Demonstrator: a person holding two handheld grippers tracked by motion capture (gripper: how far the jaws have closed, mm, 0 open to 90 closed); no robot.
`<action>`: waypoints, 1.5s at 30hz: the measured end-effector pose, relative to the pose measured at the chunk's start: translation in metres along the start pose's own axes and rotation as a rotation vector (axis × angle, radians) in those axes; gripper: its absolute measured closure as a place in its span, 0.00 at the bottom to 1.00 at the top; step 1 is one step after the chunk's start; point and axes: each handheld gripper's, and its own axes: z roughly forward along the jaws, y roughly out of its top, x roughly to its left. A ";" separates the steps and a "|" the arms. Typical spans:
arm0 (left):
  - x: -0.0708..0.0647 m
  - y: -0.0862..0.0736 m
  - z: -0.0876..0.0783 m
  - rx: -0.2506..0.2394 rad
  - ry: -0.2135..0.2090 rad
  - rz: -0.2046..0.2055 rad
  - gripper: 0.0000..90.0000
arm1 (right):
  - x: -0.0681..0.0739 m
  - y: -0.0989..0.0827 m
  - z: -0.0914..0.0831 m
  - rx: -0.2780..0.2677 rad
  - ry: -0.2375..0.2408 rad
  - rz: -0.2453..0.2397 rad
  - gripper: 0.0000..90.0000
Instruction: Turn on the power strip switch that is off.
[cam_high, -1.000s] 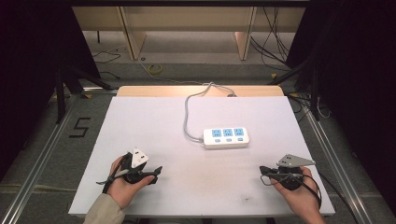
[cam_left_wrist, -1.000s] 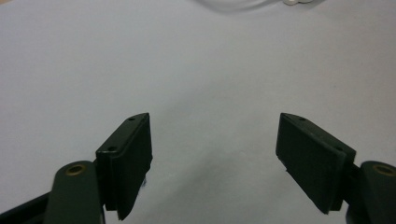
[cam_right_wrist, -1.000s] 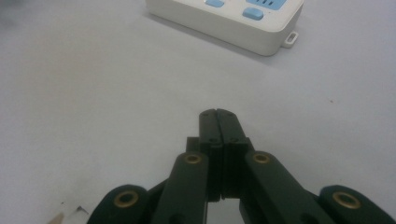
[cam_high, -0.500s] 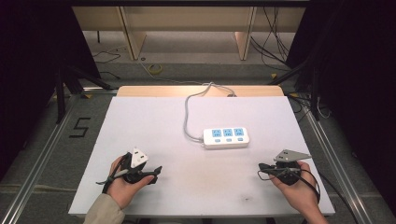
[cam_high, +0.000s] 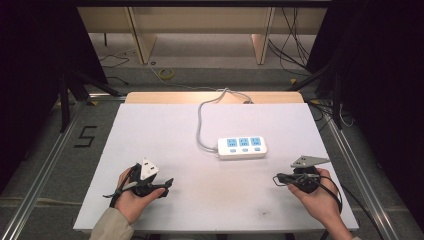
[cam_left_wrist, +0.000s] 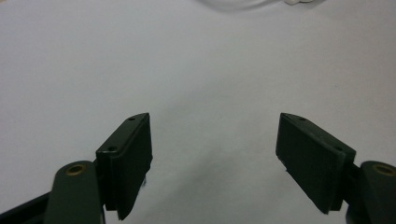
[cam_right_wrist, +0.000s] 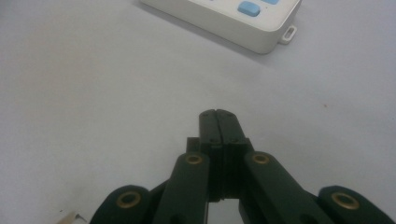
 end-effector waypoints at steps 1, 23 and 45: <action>0.000 0.000 0.000 0.000 0.000 0.000 0.30 | 0.000 0.000 0.000 0.000 0.000 0.000 1.00; 0.000 -0.001 -0.001 0.006 0.001 0.007 0.30 | -0.001 0.029 0.007 0.090 0.007 0.018 1.00; 0.000 0.000 0.000 0.002 0.004 0.001 0.30 | -0.003 0.052 0.016 0.159 0.017 0.030 1.00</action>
